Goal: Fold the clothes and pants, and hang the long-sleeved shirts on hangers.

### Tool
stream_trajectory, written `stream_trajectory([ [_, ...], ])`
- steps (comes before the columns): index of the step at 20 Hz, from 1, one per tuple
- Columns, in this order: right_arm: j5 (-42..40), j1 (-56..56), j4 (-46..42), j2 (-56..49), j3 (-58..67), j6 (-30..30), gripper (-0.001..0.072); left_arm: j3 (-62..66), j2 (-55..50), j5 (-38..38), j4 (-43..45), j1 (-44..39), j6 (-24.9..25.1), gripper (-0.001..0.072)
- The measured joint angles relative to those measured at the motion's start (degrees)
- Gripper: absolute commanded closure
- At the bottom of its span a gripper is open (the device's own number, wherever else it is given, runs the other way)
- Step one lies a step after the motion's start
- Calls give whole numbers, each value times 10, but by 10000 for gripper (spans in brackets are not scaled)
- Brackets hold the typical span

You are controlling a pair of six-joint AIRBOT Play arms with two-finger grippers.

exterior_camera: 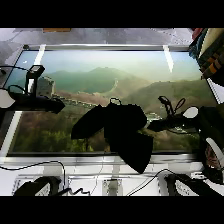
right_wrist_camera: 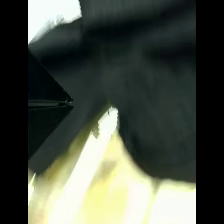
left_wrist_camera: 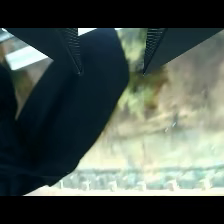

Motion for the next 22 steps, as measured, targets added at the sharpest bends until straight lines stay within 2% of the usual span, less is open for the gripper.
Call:
stream_trajectory([
  [1,0,-1,50,0,-18,-22,183,0,0,-2,-7,0,-1,262],
  [5,-38,41,175,-3,-76,-54,182,0,0,-4,-26,0,-2,261],
  [10,-117,124,222,-24,-98,-16,202,0,0,-5,-33,0,-2,261],
  [12,-139,140,231,-31,-100,0,278,0,0,-5,-33,0,-2,262],
  [14,-151,149,239,-35,-98,5,279,0,-1,-5,-34,0,-2,261],
  [15,-153,152,244,-36,-94,5,321,0,-1,-5,-34,0,-2,261],
  [19,-158,157,250,-37,-66,1,592,-1,-1,-5,-35,0,-2,264],
  [20,-159,157,250,-37,-60,1,692,-2,-1,-5,-35,0,-2,321],
  [21,-160,158,252,-37,-53,0,693,-5,-1,-5,-35,0,-3,428],
  [22,-161,158,252,-37,-48,0,694,-13,-1,-5,-35,0,-6,486],
])
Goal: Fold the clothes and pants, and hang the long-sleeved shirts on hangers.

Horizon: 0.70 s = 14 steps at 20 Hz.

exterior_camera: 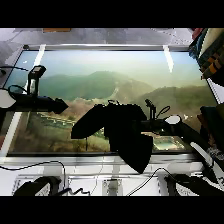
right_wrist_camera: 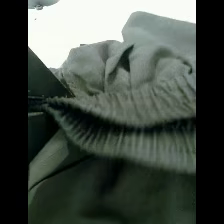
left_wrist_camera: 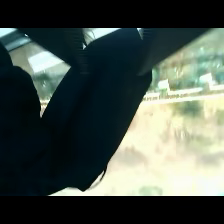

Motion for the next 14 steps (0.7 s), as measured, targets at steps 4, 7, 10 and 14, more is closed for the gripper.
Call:
stream_trajectory([
  [4,-2,0,1,0,13,0,693,-73,9,9,0,0,-11,483],
  [7,-3,0,3,0,16,0,693,-172,34,39,0,0,-35,456],
  [10,-3,0,5,0,18,0,693,-275,61,78,0,0,-67,116],
  [14,-3,0,7,0,18,0,693,-355,68,128,-2,0,-97,127],
])
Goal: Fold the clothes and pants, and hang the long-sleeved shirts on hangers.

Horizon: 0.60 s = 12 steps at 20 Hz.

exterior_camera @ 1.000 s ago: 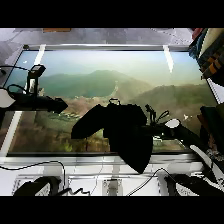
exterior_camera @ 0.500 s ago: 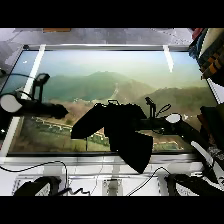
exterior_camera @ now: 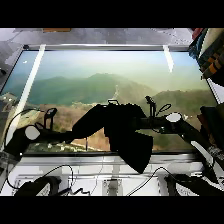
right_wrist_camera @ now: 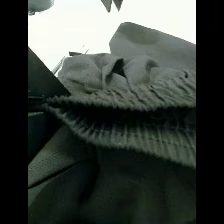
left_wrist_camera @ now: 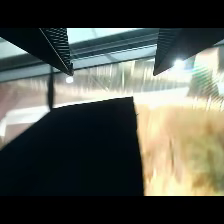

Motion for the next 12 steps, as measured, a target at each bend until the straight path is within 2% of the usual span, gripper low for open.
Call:
stream_trajectory([
  [1,0,0,2,0,0,0,693,-9,-3,15,-3,0,-3,192],
  [2,0,0,2,0,0,0,693,-16,-8,31,-7,0,-4,203],
  [4,-1,0,2,0,0,0,693,-24,-25,61,-21,0,-4,204],
  [8,-1,0,3,0,0,0,693,-31,-77,97,-85,0,34,204],
  [10,0,0,4,0,0,0,693,-32,-101,122,-124,0,48,278],
  [12,-1,0,4,0,0,0,693,-33,-116,152,-150,0,57,428],
])
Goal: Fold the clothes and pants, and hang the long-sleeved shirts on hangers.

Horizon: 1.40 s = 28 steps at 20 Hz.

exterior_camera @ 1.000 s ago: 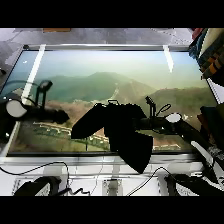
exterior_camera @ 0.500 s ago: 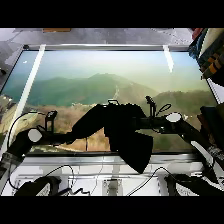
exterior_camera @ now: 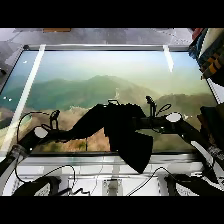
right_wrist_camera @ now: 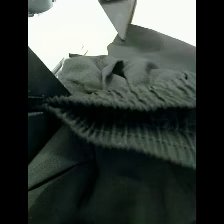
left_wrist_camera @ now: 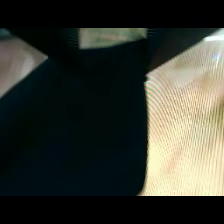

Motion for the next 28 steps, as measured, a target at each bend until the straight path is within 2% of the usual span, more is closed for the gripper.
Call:
stream_trajectory([
  [1,0,0,1,0,0,0,693,0,-5,19,-14,0,2,585],
  [2,0,0,2,0,1,0,694,0,-9,35,-26,0,4,698],
  [6,-6,-9,1,0,44,3,695,26,-15,75,-72,1,9,698],
  [8,-28,-24,-22,0,91,23,695,66,-16,84,-83,9,10,698],
  [14,-113,-99,-169,-7,299,152,697,293,-16,108,-93,83,11,700],
  [18,-128,-154,-257,-28,459,219,697,461,-16,120,-72,140,11,700],
  [22,-75,-229,-331,-38,572,255,696,558,-12,94,-13,211,10,700],
  [28,84,-342,-390,-42,623,275,695,591,-21,-59,43,336,4,699],
])
